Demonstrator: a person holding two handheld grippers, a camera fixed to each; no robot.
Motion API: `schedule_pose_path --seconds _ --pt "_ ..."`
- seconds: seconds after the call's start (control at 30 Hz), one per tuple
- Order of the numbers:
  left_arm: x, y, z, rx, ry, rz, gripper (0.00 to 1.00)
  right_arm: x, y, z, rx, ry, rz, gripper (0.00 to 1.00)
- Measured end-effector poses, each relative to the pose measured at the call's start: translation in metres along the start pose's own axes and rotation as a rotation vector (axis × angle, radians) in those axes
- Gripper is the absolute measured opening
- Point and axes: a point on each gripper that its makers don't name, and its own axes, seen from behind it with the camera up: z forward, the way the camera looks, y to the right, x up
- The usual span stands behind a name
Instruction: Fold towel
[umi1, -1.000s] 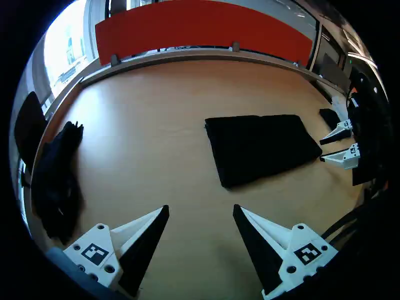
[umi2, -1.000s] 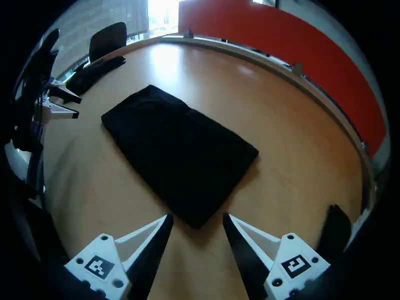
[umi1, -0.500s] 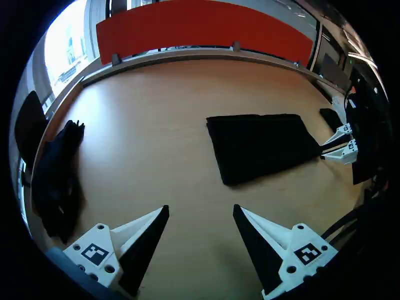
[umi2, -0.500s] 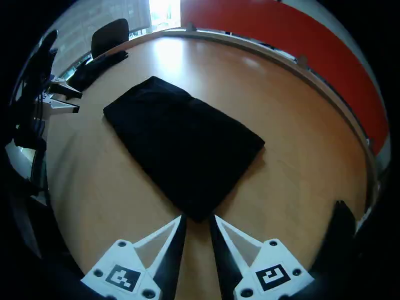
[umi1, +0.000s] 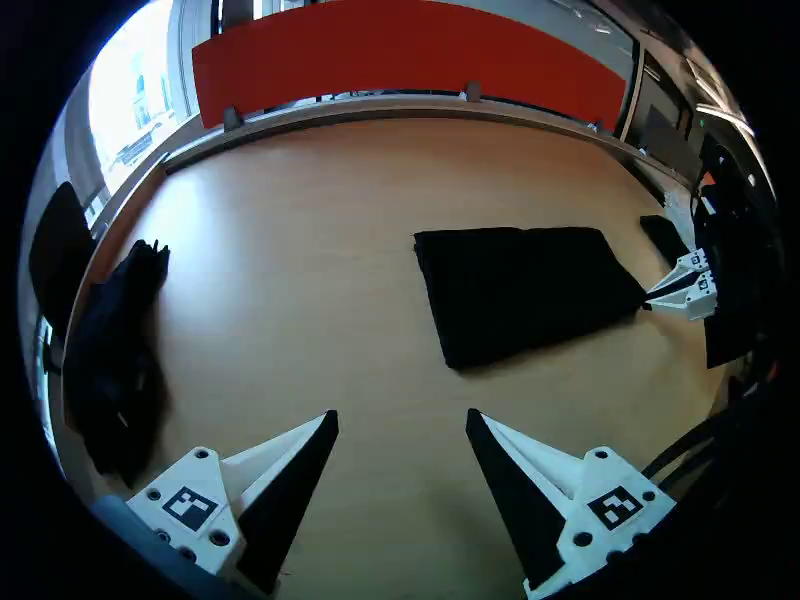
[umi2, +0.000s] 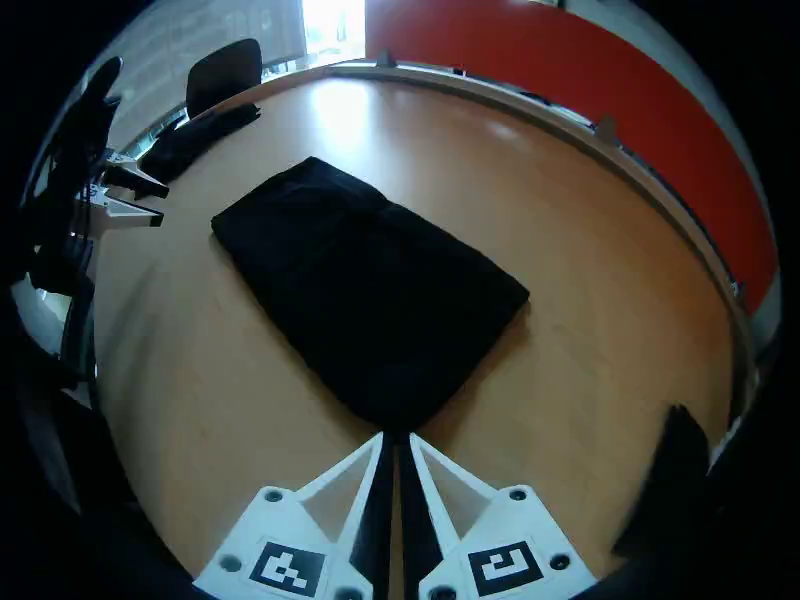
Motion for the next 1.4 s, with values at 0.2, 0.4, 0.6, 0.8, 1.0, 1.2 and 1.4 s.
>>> schedule_pose_path --seconds 0.2,0.4,0.6,0.8,1.0,1.2,1.4 --pt "0.002 -0.001 0.0 0.003 0.002 0.001 0.95 0.018 0.004 -0.009 -0.02 0.04 -0.002 0.05" --pt "0.005 -0.003 0.0 0.008 0.007 0.002 0.95 0.045 0.014 -0.024 -0.052 0.097 -0.009 0.05" --pt "0.007 -0.004 -0.001 0.013 0.011 0.001 0.95 0.075 0.023 -0.044 -0.087 0.156 -0.028 0.05" --pt "0.011 -0.004 -0.001 0.014 0.016 0.003 0.95 0.099 0.032 -0.066 -0.117 0.203 -0.05 0.05" --pt "0.015 -0.002 -0.001 0.012 0.023 0.01 0.95 0.115 0.039 -0.084 -0.14 0.233 -0.072 0.05" --pt "0.017 0.001 -0.001 0.01 0.028 0.015 0.95 0.119 0.049 -0.098 -0.165 0.245 -0.088 0.05" --pt "0.018 0.003 -0.001 0.008 0.029 0.016 0.95 0.117 0.056 -0.106 -0.178 0.247 -0.089 0.05"
